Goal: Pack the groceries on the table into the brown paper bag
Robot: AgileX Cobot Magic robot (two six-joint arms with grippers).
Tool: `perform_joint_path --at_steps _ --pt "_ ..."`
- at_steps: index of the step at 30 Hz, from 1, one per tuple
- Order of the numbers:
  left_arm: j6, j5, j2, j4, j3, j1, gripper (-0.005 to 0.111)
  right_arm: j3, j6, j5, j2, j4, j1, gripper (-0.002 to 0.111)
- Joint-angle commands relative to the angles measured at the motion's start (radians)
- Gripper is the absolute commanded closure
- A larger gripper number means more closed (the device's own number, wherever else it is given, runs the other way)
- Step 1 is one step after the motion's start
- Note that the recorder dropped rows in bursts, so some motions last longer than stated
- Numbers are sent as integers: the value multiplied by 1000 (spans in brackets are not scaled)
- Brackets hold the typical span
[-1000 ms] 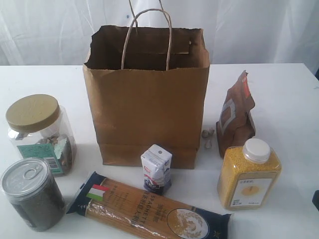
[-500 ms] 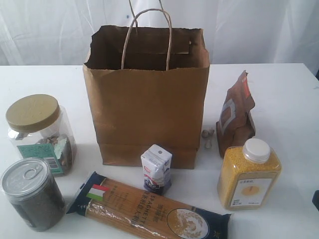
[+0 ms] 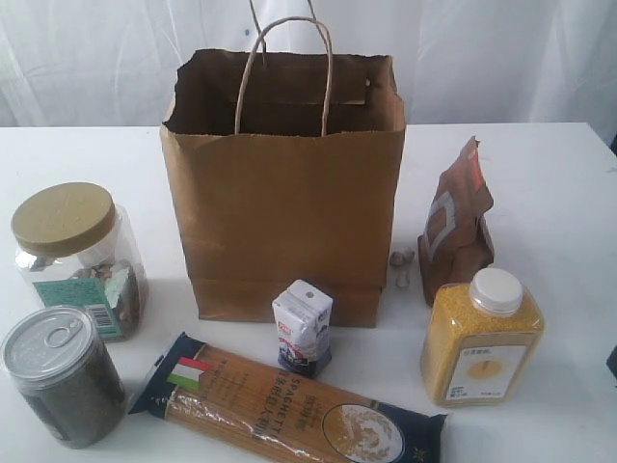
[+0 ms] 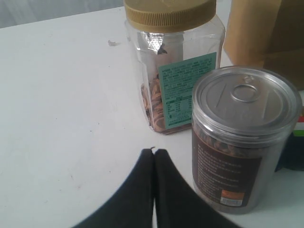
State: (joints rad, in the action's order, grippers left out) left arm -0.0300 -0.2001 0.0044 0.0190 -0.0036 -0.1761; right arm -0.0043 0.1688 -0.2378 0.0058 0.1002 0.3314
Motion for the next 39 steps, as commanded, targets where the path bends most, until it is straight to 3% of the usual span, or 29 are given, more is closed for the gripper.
perform_joint_path --at_steps 1,6,11,21,24,29,39 --pt "-1 -3 -4 9 4 3 107 4 75 160 -6 90 -5 108" --pt "-1 -3 -4 9 4 3 107 4 131 289 -6 90 -5 108" --pt "-1 -3 -4 9 4 3 107 4 279 292 -6 92 -3 108" --pt "-1 -3 -4 9 4 3 107 4 280 288 -6 84 -3 108" --pt "-1 -3 -4 9 4 3 107 4 206 260 -6 82 -3 108" --pt "-1 -3 -4 9 4 3 107 4 -147 200 -6 82 -3 108" --pt "-7 42 -4 -10 4 3 107 4 -140 198 -6 84 -3 108"
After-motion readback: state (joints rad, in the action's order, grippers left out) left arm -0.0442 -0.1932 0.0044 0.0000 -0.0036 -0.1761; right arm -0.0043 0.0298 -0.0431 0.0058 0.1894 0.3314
